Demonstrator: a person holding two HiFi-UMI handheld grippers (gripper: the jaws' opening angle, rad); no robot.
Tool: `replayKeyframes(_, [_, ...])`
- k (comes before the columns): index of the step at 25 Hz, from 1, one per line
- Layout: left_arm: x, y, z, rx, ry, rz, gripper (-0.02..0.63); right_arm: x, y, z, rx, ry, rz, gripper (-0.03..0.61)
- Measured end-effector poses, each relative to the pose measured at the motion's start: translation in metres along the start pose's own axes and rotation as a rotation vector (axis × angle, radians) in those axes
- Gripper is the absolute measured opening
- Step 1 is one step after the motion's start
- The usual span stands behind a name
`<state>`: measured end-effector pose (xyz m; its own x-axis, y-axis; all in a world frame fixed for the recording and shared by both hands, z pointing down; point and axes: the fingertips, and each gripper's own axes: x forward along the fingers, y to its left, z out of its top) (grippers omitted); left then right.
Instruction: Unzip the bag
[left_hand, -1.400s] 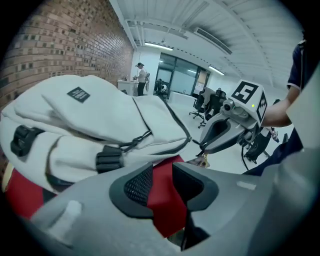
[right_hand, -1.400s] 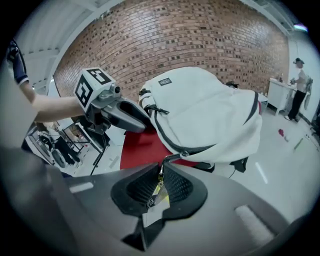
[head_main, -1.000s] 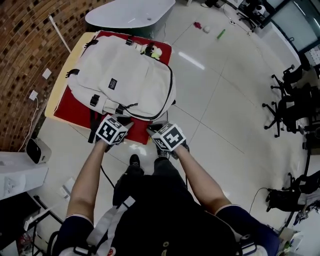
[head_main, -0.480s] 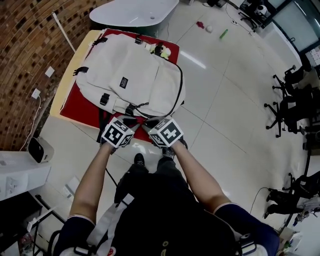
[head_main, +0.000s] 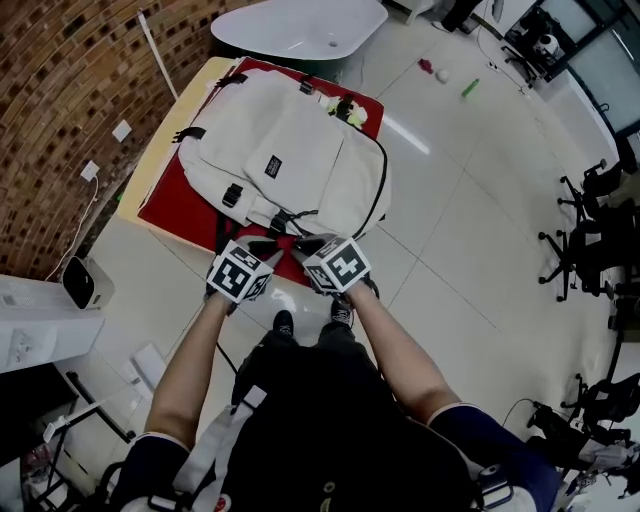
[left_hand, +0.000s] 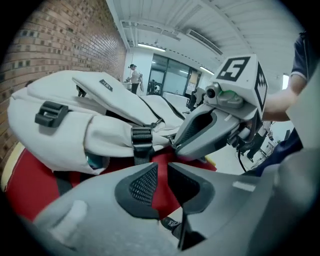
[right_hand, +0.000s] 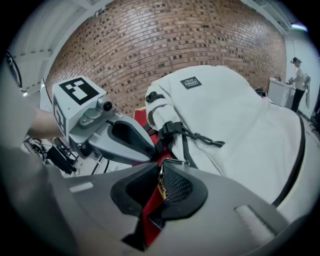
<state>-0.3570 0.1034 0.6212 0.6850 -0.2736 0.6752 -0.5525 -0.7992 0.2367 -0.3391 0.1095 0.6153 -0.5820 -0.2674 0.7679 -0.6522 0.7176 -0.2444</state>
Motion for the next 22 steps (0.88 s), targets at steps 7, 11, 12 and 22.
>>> replayKeyframes(7, [-0.01,-0.008,0.04,0.002,-0.093,0.077,0.048,-0.043,-0.009,-0.012,0.02,-0.097,-0.041,0.121])
replayKeyframes(11, [-0.014,-0.018,0.064,0.005,-0.156,0.077,0.026,-0.077,-0.021,0.0,0.042,-0.211,-0.118,0.073])
replayKeyframes(12, [-0.016,-0.02,0.071,0.001,-0.175,0.075,0.015,-0.086,-0.024,0.006,0.044,-0.248,-0.139,0.053])
replayKeyframes(22, [-0.038,-0.042,0.132,0.036,-0.318,0.061,0.002,-0.17,-0.037,0.053,0.076,-0.56,-0.274,0.005])
